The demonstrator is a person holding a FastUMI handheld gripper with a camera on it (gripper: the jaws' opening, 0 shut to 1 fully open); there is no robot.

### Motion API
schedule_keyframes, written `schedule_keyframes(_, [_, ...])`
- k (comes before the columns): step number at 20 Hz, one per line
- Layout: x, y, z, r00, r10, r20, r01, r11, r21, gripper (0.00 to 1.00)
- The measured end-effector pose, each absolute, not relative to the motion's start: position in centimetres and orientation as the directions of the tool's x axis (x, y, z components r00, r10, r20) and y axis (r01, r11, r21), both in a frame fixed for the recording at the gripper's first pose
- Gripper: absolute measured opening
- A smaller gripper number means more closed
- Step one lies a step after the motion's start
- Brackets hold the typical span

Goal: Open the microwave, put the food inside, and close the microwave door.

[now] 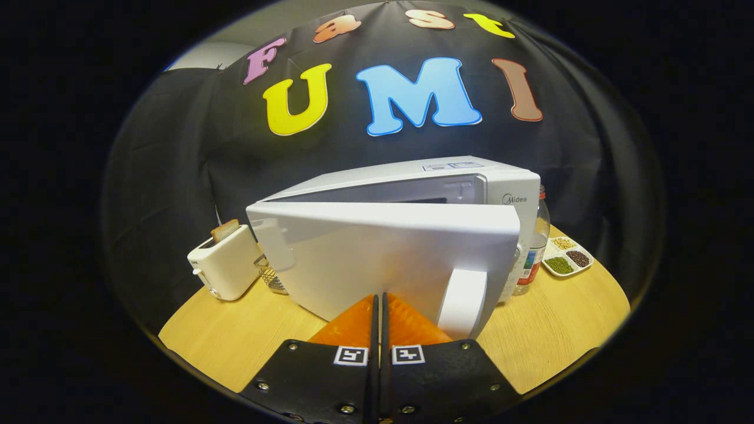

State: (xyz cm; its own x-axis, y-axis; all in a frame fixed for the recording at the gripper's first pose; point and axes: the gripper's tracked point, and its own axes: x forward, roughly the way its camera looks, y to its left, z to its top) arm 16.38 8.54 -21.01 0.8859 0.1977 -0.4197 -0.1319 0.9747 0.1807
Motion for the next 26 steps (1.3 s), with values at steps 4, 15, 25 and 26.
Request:
schedule_keyframes(4, [18.8,7.7,-21.3,0.890,0.175,-0.420,-0.111,0.979,0.171,0.01])
schedule_keyframes(15, [23.9,6.8,-21.5,0.903,0.123,-0.413,-0.060,0.985,0.161,0.02])
schedule_keyframes(25, [23.8,6.8,-20.7,0.918,0.097,-0.384,-0.073,0.994,0.075,0.02])
schedule_keyframes(26, [23.3,6.6,-19.8,0.926,0.091,-0.367,-0.072,0.995,0.067,0.02])
